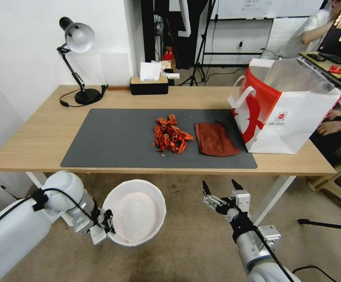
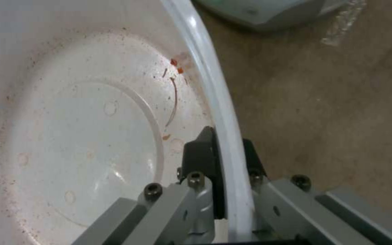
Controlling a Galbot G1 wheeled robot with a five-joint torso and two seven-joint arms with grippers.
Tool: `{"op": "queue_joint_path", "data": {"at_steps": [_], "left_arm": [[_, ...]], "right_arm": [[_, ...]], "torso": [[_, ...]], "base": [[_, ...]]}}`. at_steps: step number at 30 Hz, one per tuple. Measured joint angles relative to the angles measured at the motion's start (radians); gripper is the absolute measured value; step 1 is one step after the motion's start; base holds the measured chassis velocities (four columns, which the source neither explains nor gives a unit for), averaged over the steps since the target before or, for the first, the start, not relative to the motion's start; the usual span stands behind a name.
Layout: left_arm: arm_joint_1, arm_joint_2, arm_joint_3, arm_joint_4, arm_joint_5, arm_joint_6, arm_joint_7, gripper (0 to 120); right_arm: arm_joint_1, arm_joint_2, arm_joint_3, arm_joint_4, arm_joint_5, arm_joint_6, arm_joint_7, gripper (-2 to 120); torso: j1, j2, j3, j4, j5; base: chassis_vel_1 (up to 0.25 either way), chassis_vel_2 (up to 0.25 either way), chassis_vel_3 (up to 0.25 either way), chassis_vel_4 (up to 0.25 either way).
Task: Sweep shrimp from table into container with towel, then put container into takeout bag.
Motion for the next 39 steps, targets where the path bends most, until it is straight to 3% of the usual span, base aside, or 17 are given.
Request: {"op": "queue_joint_path", "data": {"at_steps": [4,8,12,17,23,25,27,32,35,39], "left_arm": [[-0.032,-0.028,0.026,0.037,-0.001,0.004,-0.032,0],[-0.102,-0.077,0.090,0.060,-0.013,0.026,-0.092,0],[-0.151,-0.099,0.139,0.084,-0.022,0.036,-0.106,0],[-0.173,-0.120,0.162,0.105,-0.023,0.037,-0.109,0],[-0.220,-0.157,0.214,0.153,-0.023,0.040,-0.103,0],[-0.223,-0.157,0.216,0.156,-0.023,0.040,-0.103,0],[-0.252,-0.167,0.242,0.186,-0.023,0.040,-0.099,0],[-0.275,-0.182,0.257,0.208,-0.023,0.040,-0.092,0],[-0.297,-0.187,0.270,0.221,-0.025,0.041,-0.087,0],[-0.307,-0.188,0.279,0.229,-0.028,0.043,-0.085,0]], "right_arm": [[0.002,-0.005,0.001,0.012,0.014,0.018,0.000,100],[0.021,-0.026,0.002,0.027,0.065,0.019,-0.001,100],[0.083,-0.072,0.002,0.023,0.150,0.026,0.015,100],[0.152,-0.115,-0.002,-0.014,0.204,0.030,0.034,100],[0.364,-0.224,-0.047,-0.145,0.233,-0.001,0.093,100],[0.378,-0.231,-0.051,-0.154,0.237,-0.005,0.099,100],[0.498,-0.292,-0.092,-0.223,0.285,-0.064,0.168,100],[0.590,-0.329,-0.135,-0.294,0.305,-0.109,0.233,100],[0.720,-0.351,-0.196,-0.410,0.314,-0.179,0.337,100],[0.805,-0.353,-0.234,-0.502,0.300,-0.194,0.378,100]], "torso": [[0.000,0.000,0.000,0.0002,0.0001],[0.000,0.000,0.000,-0.0002,0.0001],[0.000,0.000,0.000,0.0001,0.0000],[0.000,0.000,0.000,0.0000,0.0003],[0.000,0.000,0.000,0.0001,0.0002],[0.000,0.000,0.000,0.0001,0.0002],[0.000,0.000,0.000,0.0002,0.0002],[0.000,0.000,0.000,-0.0002,-0.0001],[0.000,0.000,0.000,-0.0001,0.0002],[0.000,0.000,0.000,0.0002,0.0001]], "base": [[0.000,0.000,0.000,0.000],[0.000,0.000,0.000,0.000],[0.000,0.000,0.000,0.000],[0.000,0.000,0.000,0.000],[0.000,0.000,0.000,0.000],[0.000,0.000,0.000,0.000],[0.000,0.000,0.000,0.000],[0.000,0.000,0.000,0.000],[0.000,0.000,0.000,0.000],[0.000,0.000,0.000,0.000]]}}
